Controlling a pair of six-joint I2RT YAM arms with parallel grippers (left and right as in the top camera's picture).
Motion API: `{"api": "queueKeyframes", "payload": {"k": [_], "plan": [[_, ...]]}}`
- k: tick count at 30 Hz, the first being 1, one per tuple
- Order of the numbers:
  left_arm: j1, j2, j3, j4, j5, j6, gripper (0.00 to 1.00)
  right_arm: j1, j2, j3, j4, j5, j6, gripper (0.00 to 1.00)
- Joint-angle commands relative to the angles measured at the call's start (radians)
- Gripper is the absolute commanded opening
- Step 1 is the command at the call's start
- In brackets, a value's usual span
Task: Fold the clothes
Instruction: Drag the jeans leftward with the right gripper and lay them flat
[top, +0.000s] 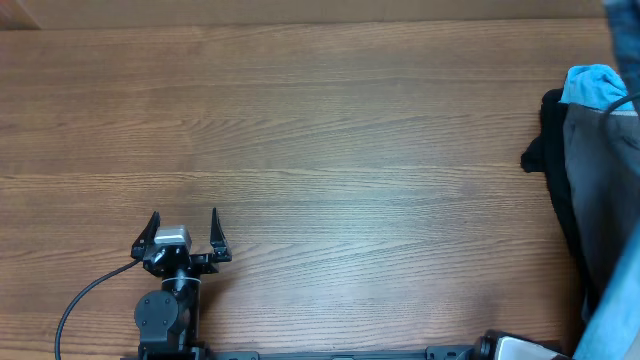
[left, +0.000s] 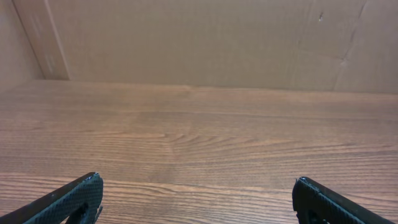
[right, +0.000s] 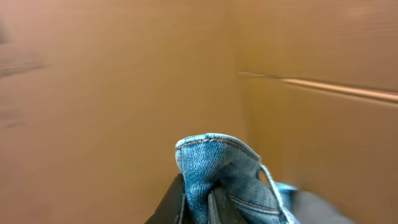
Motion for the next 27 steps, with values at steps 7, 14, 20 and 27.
{"api": "queueKeyframes", "payload": {"k": [7,14,20,27], "plan": [[-0.006,-0.009,-0.004,0.003,-0.009,0.023,1.0,0.469,0.103,0.035,0.139,-0.098,0.116,0.04],[-0.006,-0.009,-0.004,0.004,-0.009,0.023,1.0,0.745,0.299,0.035,0.391,-0.095,0.14,0.04],[-0.006,-0.009,-0.004,0.003,-0.009,0.023,1.0,0.847,0.555,0.035,0.584,-0.11,0.229,0.04],[-0.006,-0.009,-0.004,0.003,-0.009,0.023,1.0,0.914,0.724,0.035,0.732,-0.187,0.25,0.04]]}}
